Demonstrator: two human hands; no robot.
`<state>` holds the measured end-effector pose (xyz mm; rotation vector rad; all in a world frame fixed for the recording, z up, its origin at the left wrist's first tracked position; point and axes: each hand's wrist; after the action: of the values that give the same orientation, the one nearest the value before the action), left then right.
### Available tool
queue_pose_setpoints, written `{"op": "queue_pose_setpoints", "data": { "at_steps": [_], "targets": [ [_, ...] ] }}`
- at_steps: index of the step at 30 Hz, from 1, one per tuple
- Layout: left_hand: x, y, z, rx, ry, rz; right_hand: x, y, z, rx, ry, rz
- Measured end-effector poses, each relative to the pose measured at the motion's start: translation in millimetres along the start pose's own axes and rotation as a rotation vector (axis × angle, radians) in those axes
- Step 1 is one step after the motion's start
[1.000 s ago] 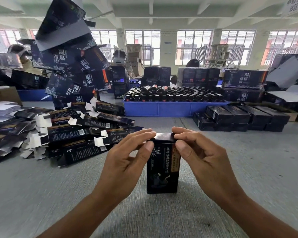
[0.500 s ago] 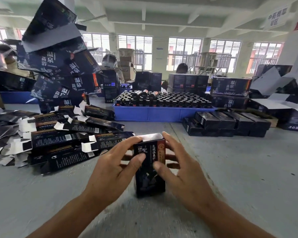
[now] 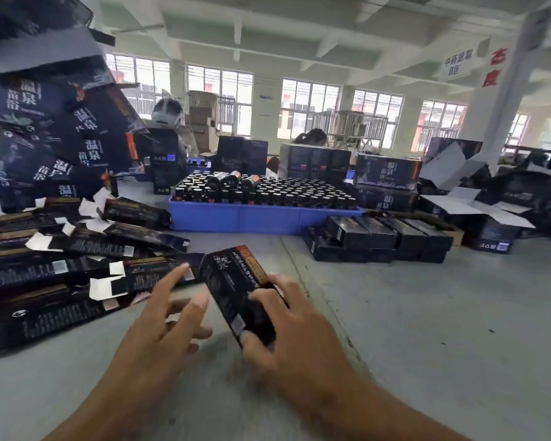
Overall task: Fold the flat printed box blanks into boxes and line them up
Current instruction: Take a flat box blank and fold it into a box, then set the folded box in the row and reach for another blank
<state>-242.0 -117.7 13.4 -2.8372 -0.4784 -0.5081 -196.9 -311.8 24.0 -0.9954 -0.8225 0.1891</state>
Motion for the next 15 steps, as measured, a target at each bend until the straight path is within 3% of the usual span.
{"op": "queue_pose_setpoints", "data": {
  "at_steps": [3,6,11,15],
  "targets": [
    [-1,2,18,0.385,0.094,0.076,41,-8,-42,-0.094,0.109,-0.057],
    [1,4,25,0.618,0.213,0.098,86,-15,-94,-0.23,0.253,-0.066],
    [11,4,26,0.598,0.3,0.23,139,-16,-159,-0.329,0.401,-0.099],
    [25,-4,21,0.851,0.318,0.391,167,-6,-184,-0.368,0.435,-0.097]
  ]
}}
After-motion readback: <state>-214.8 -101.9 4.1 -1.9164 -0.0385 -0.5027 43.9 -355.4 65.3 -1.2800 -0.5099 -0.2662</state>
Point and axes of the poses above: each hand's wrist, its own x-axis towards the middle knuckle, its own y-axis out of the palm, z = x × y, and after that the axes turned 3 degrees about -y, right-handed
